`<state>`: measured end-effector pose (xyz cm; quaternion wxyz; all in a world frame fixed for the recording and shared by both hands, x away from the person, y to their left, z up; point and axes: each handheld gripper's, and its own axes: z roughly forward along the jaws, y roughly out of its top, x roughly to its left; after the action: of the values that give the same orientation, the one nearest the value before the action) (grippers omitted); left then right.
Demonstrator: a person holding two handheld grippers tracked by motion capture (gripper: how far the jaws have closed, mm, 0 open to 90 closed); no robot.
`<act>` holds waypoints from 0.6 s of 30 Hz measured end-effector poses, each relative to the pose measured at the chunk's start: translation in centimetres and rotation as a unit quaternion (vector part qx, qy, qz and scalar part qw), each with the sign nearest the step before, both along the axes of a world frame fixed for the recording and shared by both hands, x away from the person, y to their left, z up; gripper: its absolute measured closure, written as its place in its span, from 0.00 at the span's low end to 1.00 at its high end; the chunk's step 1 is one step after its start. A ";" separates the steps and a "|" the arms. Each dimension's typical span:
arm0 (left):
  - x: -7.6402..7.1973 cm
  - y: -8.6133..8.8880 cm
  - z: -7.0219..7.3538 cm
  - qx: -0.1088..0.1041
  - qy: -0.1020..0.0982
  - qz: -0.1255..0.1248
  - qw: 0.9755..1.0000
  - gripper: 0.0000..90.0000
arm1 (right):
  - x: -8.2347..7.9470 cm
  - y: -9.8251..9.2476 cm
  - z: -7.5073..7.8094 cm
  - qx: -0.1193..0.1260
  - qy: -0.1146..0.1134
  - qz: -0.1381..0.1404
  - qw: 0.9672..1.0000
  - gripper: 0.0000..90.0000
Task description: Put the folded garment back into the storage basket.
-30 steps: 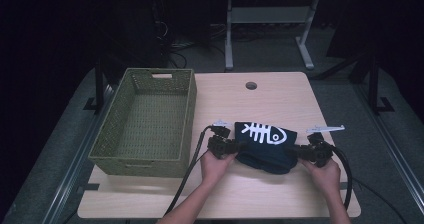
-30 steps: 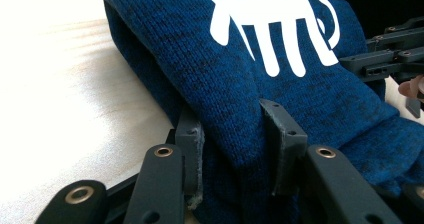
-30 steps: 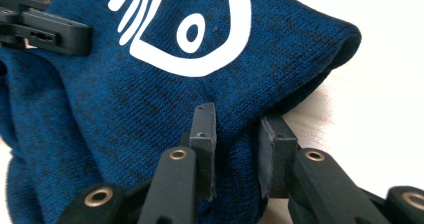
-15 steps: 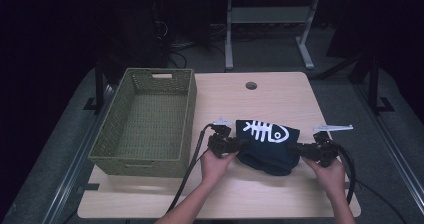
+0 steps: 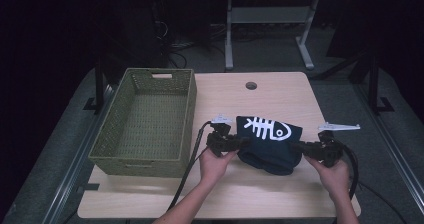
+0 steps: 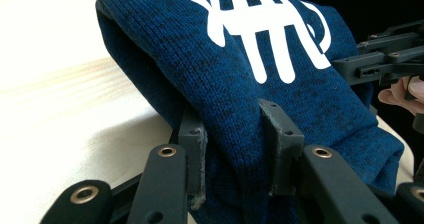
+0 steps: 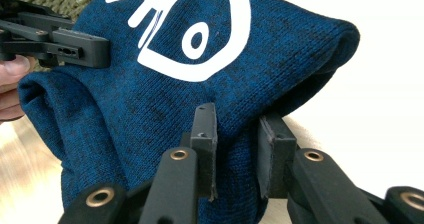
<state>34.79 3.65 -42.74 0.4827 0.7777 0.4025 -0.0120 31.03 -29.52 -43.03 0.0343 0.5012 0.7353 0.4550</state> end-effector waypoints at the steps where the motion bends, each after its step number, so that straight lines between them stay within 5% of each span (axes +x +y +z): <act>1: -0.1 0.0 0.2 -0.001 -0.001 -0.001 1.000 0.74 | -0.1 0.0 0.2 0.002 -0.001 -0.001 1.000 0.81; 18: -0.5 0.6 3.3 -0.005 -0.030 0.000 1.000 0.74 | -0.5 -0.1 3.0 0.024 -0.025 0.008 0.999 0.81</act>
<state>34.25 4.22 -39.47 0.4987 0.7750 0.3881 0.0094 30.57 -29.59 -40.06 0.0366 0.4843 0.7272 0.4850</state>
